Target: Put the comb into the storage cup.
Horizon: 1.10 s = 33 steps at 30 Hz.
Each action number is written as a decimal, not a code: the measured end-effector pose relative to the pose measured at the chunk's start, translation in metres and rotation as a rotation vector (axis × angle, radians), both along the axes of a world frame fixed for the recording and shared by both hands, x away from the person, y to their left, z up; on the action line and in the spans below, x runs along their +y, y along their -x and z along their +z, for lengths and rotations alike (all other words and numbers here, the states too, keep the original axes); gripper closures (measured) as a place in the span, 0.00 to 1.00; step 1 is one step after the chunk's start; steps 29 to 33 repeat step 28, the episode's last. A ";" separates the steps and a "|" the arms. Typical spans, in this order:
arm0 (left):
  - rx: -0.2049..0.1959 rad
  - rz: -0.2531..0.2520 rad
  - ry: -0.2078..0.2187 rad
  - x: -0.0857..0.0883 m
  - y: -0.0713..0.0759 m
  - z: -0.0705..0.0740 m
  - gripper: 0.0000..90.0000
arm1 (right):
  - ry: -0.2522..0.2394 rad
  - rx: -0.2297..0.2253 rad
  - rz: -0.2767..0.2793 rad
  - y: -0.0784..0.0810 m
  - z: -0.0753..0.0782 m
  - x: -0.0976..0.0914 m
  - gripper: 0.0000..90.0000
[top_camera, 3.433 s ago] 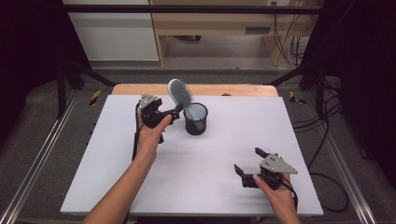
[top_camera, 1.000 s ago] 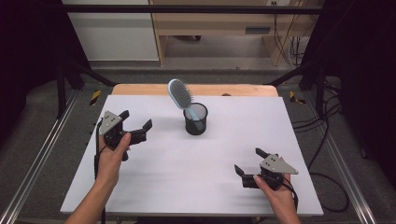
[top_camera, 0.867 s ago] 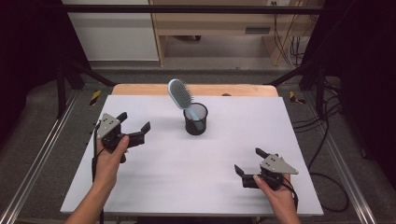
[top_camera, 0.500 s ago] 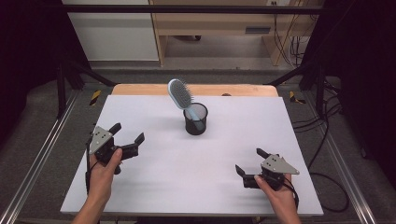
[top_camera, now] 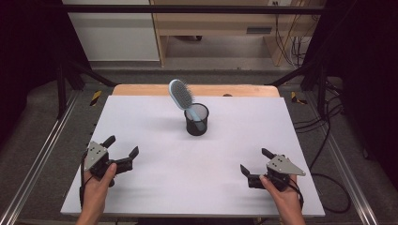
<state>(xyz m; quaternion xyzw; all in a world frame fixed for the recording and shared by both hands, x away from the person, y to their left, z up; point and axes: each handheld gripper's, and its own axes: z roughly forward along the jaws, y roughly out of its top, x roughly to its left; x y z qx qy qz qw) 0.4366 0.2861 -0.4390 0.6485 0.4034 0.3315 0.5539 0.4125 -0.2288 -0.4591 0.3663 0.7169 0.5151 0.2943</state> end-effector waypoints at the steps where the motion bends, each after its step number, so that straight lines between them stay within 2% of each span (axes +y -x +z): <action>1: -0.001 0.001 0.004 0.001 0.000 0.000 0.02 | 0.000 -0.003 -0.003 0.000 0.000 -0.001 0.03; 4: 0.000 0.006 0.017 0.004 0.001 -0.002 0.02 | -0.005 -0.008 -0.009 0.000 0.001 -0.004 0.03; 8: -0.003 0.011 0.036 0.007 0.004 -0.005 0.02 | -0.018 -0.045 -0.029 0.001 0.005 -0.011 0.03; 12: -0.011 0.002 0.031 0.007 0.007 -0.008 0.02 | -0.033 -0.076 -0.045 0.001 0.007 -0.022 0.03; 17: -0.007 -0.021 0.074 0.006 0.013 -0.012 0.02 | -0.039 -0.111 -0.060 0.000 0.007 -0.034 0.03; 19: -0.001 -0.026 0.082 0.006 0.016 -0.013 0.02 | -0.059 -0.118 -0.069 -0.001 0.007 -0.039 0.03; 22: -0.025 -0.027 0.065 0.007 0.022 -0.009 0.02 | -0.064 -0.133 -0.085 -0.002 0.007 -0.046 0.03; 28: -0.031 0.002 0.089 0.016 0.022 -0.008 0.02 | -0.106 -0.132 -0.116 -0.002 0.006 -0.055 0.04; 33: -0.031 0.002 0.089 0.016 0.022 -0.008 0.02 | -0.106 -0.132 -0.116 -0.002 0.006 -0.055 0.04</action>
